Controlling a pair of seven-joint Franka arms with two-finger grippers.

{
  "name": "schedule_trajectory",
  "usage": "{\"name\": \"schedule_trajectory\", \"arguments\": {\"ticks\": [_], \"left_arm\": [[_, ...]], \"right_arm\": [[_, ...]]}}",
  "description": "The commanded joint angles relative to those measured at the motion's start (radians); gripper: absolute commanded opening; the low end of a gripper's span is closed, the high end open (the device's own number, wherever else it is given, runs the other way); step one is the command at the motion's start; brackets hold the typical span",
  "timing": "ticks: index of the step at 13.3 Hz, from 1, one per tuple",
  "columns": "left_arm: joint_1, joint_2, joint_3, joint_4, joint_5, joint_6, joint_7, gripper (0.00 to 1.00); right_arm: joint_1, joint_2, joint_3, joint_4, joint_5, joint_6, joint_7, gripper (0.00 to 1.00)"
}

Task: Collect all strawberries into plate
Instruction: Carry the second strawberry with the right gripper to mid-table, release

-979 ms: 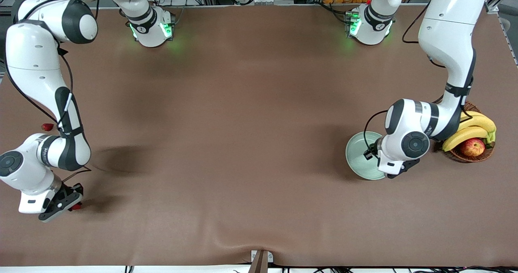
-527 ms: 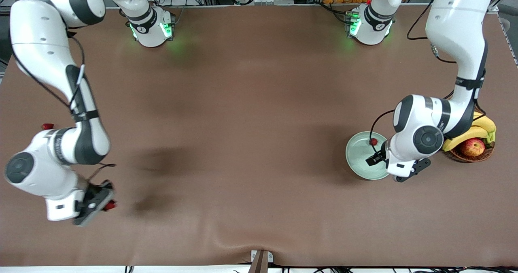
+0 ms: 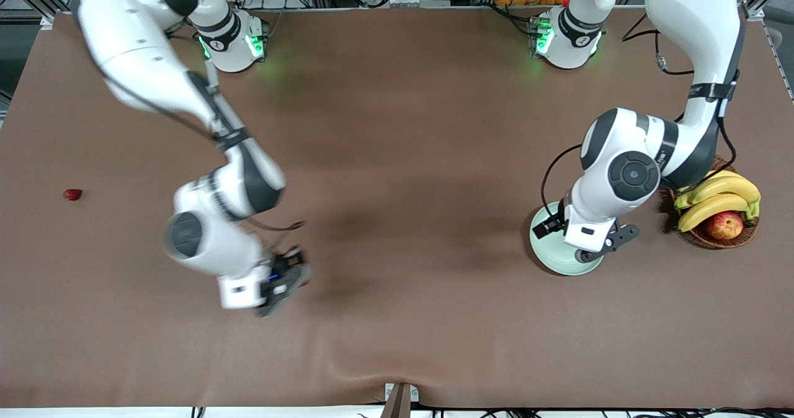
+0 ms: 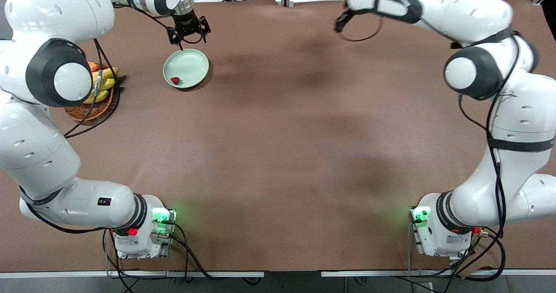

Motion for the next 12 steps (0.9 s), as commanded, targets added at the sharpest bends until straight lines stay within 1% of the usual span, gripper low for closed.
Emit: {"name": "schedule_trajectory", "arguments": {"ticks": [1, 3, 6, 7, 9, 10, 11, 12], "left_arm": [[0.001, 0.003, -0.017, -0.003, 0.002, -0.020, -0.025, 1.00], [-0.005, 0.003, -0.018, -0.008, 0.002, -0.033, -0.056, 1.00], [-0.011, 0.006, -0.017, -0.043, 0.004, -0.031, -0.053, 1.00], [-0.011, 0.009, -0.017, -0.049, 0.004, -0.031, -0.055, 1.00], [-0.019, 0.009, -0.020, -0.053, 0.001, -0.030, -0.067, 1.00], [-0.029, 0.010, -0.027, -0.053, -0.005, -0.021, -0.100, 1.00], [-0.031, 0.012, -0.032, -0.050, -0.007, -0.017, -0.117, 1.00], [-0.031, 0.012, -0.035, -0.048, -0.022, -0.016, -0.120, 1.00]], "right_arm": [[0.118, 0.010, -0.015, -0.007, -0.008, 0.015, 0.211, 0.00], [0.179, 0.027, -0.017, -0.007, -0.008, 0.044, 0.290, 0.00], [0.259, 0.076, -0.024, -0.010, -0.008, 0.144, 0.371, 0.00], [0.297, 0.093, -0.052, -0.010, -0.008, 0.188, 0.406, 0.00], [0.383, 0.129, -0.133, -0.010, -0.003, 0.253, 0.434, 0.00], [0.403, 0.145, -0.147, -0.010, -0.003, 0.285, 0.460, 0.00], [0.406, 0.154, -0.149, -0.010, -0.005, 0.296, 0.475, 0.04], [0.403, 0.157, -0.149, -0.010, -0.005, 0.296, 0.474, 0.41]]}}
